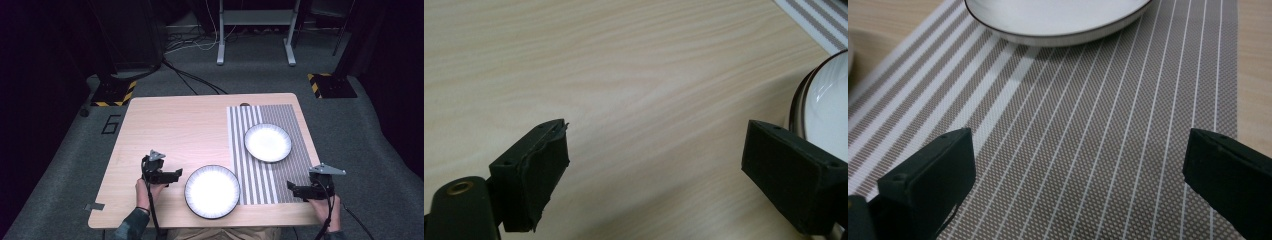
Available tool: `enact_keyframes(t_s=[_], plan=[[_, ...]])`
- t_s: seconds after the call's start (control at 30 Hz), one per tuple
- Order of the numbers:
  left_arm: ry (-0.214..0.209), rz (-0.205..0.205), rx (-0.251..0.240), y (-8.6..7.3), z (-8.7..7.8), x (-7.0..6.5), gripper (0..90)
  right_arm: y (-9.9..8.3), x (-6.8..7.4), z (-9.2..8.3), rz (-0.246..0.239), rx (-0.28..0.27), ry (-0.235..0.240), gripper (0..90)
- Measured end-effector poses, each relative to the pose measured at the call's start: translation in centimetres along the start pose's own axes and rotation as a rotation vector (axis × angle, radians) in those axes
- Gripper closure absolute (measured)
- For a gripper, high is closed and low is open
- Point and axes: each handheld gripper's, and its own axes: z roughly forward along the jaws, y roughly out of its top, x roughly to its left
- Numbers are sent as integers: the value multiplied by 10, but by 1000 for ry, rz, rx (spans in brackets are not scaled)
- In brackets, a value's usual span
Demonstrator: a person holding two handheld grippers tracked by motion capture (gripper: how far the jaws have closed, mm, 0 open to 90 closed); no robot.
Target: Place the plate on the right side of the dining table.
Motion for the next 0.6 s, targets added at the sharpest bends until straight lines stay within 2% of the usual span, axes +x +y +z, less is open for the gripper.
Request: enact_keyframes(t_s=[0.13, 0.3, 0.37, 0.47, 0.6], plan=[[32, 14, 18, -16, -1, 7, 108, -10, -1, 6, 2, 25, -17, 0], [71, 26, 45, -30, 2, 11, 91, -18, 0, 13, -2, 32, -62, 0], [90, 43, 24, -34, 3, 10, 85, -20, 1, 17, -10, 51, -73, 0], [108, 68, 15, -36, 5, 8, 85, -21, 5, 20, -50, 59, -112, 0], [119, 61, -18, -40, 5, 7, 80, -23, 7, 20, -38, 44, -125, 0]])
